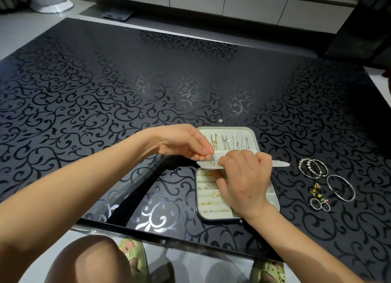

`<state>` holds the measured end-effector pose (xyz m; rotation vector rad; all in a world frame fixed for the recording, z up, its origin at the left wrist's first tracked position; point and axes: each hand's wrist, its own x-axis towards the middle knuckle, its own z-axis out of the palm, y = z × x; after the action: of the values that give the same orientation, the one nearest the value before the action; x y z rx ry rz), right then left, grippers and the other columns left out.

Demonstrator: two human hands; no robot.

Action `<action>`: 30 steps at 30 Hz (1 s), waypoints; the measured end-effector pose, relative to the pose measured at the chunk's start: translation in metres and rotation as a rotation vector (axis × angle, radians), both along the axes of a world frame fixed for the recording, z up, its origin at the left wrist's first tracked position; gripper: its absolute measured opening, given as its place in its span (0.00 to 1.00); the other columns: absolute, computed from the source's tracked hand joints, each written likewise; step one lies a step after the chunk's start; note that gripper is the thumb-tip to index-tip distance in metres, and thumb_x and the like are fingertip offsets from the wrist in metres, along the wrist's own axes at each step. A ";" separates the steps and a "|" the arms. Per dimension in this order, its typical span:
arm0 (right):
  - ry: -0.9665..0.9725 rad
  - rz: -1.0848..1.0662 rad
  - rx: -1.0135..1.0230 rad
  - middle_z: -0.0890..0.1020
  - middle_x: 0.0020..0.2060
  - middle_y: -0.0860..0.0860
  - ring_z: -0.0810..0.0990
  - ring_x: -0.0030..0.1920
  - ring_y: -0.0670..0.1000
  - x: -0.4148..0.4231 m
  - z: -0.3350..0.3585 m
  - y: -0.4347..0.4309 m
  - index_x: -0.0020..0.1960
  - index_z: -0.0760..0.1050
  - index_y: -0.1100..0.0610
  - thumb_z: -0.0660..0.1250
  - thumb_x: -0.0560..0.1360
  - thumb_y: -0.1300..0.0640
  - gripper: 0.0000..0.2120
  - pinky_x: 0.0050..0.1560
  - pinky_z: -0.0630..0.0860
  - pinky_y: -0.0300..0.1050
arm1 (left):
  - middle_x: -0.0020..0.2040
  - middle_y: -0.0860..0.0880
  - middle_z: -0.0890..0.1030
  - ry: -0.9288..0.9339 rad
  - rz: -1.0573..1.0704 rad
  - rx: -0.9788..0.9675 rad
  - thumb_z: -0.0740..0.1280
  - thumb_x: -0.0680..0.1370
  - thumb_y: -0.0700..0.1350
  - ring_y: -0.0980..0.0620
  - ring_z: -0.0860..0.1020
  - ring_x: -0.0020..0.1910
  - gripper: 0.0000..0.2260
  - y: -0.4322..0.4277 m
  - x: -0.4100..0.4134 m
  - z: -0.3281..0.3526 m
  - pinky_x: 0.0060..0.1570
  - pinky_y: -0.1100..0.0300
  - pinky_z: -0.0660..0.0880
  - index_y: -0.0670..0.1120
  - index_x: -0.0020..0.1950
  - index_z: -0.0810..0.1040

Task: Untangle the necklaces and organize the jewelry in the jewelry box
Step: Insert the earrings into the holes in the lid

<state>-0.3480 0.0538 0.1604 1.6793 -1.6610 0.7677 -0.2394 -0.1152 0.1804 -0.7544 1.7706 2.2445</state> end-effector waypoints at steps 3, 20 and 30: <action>-0.005 0.002 -0.002 0.76 0.30 0.50 0.72 0.28 0.54 0.001 0.000 -0.001 0.43 0.67 0.55 0.67 0.52 0.68 0.21 0.40 0.57 0.45 | 0.39 0.45 0.82 0.001 -0.014 0.024 0.62 0.76 0.30 0.55 0.78 0.35 0.12 -0.001 0.003 0.000 0.40 0.67 0.76 0.40 0.43 0.83; -0.011 0.001 0.014 0.77 0.30 0.50 0.73 0.28 0.54 0.000 0.002 -0.001 0.43 0.67 0.55 0.71 0.52 0.68 0.23 0.39 0.57 0.46 | 0.35 0.51 0.81 -0.024 -0.137 -0.091 0.64 0.76 0.32 0.58 0.77 0.35 0.05 -0.001 -0.001 0.004 0.41 0.67 0.74 0.38 0.49 0.79; -0.013 0.006 0.011 0.77 0.30 0.51 0.73 0.28 0.54 -0.001 0.002 -0.001 0.43 0.67 0.55 0.71 0.53 0.67 0.22 0.39 0.57 0.46 | 0.35 0.53 0.78 -0.070 -0.173 -0.151 0.65 0.76 0.35 0.58 0.73 0.36 0.05 0.003 -0.004 0.010 0.40 0.68 0.70 0.41 0.43 0.79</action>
<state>-0.3487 0.0532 0.1625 1.6916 -1.6724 0.7754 -0.2432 -0.1119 0.1901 -0.6686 1.9088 1.9694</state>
